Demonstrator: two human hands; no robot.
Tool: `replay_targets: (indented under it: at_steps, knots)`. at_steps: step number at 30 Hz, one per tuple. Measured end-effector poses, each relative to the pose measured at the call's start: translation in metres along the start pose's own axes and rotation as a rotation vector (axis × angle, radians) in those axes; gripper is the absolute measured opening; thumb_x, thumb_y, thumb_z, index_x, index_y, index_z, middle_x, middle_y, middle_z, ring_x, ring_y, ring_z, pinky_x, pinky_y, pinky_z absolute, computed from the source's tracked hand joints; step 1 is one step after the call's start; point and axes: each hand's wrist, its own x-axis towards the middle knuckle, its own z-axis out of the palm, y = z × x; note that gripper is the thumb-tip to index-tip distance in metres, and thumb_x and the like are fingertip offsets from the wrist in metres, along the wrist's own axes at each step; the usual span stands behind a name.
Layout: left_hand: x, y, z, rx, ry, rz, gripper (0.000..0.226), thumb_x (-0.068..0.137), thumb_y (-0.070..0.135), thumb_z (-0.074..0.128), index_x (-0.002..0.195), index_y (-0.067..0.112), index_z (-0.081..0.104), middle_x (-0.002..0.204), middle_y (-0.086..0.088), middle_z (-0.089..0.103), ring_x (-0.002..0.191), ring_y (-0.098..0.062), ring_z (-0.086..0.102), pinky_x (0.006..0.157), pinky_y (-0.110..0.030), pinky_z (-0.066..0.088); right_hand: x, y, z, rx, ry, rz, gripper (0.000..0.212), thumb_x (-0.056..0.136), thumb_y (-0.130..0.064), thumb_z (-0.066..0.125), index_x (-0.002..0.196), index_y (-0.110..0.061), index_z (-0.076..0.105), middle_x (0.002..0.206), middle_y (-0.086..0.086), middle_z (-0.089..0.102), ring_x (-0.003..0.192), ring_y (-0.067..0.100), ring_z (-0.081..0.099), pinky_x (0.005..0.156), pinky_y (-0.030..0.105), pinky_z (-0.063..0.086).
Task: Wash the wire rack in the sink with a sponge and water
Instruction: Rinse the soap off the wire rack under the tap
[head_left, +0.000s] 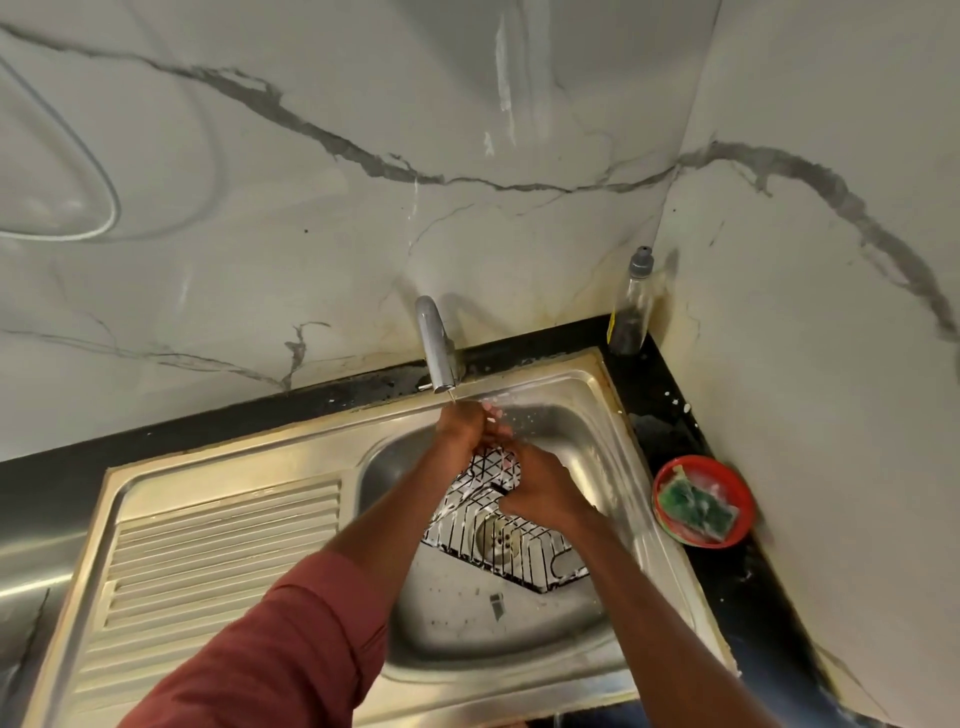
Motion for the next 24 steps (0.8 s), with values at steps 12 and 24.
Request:
replay_targets:
  at_steps: [12,24]
  knots:
    - [-0.010,-0.003,-0.007,0.698,0.309,0.349,0.016,0.078,0.015,0.068,0.063,0.019,0.066,0.073,0.000,0.069,0.073,-0.021,0.066,0.066,-0.027,0.048,0.001,-0.013,0.008,-0.138,-0.056,-0.046,0.087,0.064,-0.008,0.076,0.144,-0.023,0.048,0.134,0.003,0.062,0.116,0.022,0.063,0.090,0.036,0.056]
    - [0.020,0.000,-0.017,-0.560,-0.119,-0.180,0.017,0.105,0.002,0.052,0.109,-0.012,0.062,0.103,-0.032,0.068,0.103,-0.041,0.071,0.063,-0.042,0.065,0.002,-0.003,-0.001,-0.130,-0.080,0.024,0.089,0.066,-0.006,0.078,0.147,-0.022,0.044,0.139,0.007,0.059,0.102,0.019,0.067,0.085,0.039,0.060]
